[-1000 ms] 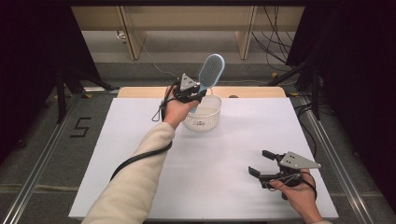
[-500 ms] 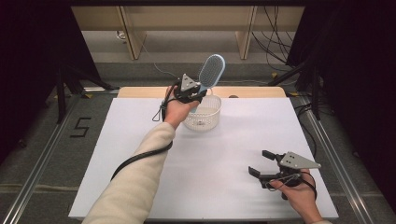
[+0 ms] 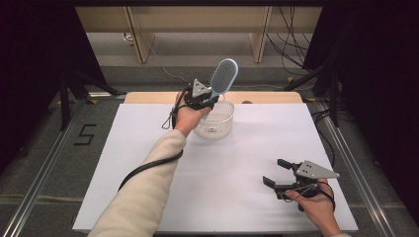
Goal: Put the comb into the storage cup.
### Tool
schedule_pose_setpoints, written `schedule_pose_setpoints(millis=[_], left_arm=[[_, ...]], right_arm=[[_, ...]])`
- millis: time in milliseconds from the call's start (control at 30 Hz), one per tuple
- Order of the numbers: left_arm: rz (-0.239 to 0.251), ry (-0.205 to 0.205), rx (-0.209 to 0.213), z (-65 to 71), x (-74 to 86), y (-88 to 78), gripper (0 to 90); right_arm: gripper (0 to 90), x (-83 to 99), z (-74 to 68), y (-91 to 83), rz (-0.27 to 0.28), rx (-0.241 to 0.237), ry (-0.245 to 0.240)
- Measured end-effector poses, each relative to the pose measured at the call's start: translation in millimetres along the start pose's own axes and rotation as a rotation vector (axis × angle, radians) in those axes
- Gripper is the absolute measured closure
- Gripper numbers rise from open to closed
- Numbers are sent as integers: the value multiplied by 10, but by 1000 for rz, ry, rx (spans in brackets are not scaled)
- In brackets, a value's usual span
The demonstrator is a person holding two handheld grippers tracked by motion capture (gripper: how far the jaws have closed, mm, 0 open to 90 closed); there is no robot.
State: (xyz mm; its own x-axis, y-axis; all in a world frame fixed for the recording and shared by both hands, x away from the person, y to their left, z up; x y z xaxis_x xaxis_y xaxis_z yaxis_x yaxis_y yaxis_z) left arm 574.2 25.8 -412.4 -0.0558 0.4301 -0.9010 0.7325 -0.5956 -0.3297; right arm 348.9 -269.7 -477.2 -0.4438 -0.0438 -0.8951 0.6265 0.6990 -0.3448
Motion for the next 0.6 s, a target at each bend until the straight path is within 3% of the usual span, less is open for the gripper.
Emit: schedule_pose_setpoints(millis=[600], left_arm=[[-38,0,5,29,110,56,697]], right_arm=[[145,3,-5,0,-4,-3,-4]])
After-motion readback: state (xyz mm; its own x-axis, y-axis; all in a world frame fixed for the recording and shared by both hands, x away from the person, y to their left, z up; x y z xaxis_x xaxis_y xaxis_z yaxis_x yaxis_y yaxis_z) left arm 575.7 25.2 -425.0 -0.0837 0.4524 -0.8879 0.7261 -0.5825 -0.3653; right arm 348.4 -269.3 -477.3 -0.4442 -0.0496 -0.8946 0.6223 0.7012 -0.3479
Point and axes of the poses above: each handheld gripper's, and its own axes: y roughly forward along the jaws, x roughly out of its underside, z roughly to its right, the point moved 3 cm from there along y, roughly forward along the jaws, and after that the axes turned 13 degrees about y, right-handed, at the moved point
